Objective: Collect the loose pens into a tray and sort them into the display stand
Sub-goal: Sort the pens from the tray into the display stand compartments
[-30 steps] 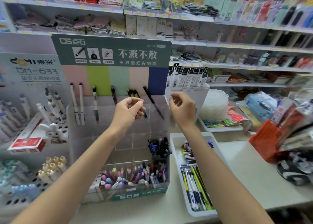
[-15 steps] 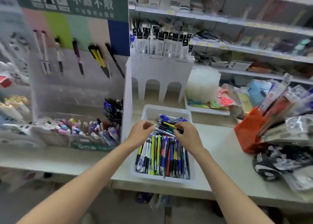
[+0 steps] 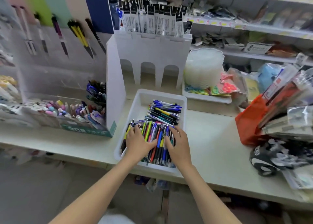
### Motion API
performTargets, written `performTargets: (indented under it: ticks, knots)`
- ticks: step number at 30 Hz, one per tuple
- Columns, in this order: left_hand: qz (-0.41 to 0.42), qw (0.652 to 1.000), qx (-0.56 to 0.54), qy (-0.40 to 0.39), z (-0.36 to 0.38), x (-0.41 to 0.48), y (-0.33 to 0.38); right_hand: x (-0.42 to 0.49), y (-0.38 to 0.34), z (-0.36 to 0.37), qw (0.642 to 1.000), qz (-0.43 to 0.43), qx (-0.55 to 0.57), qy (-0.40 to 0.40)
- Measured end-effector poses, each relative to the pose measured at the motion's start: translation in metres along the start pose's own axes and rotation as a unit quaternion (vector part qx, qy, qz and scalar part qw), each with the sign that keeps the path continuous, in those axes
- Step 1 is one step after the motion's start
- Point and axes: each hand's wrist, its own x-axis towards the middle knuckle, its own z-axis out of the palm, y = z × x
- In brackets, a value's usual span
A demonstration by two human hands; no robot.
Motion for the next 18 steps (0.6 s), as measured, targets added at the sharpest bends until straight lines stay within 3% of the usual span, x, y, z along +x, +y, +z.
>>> performTargets:
  ticks: [11,18]
  knots:
    - [0.021,0.999,-0.045,0.009,-0.011,0.008,0.001,0.000,0.004,0.002,1.000,-0.003,-0.029,-0.002]
    - [-0.033,0.996,-0.079,0.007,-0.015,0.011,0.003,0.000,0.004,0.003,0.998,-0.022,-0.051,-0.016]
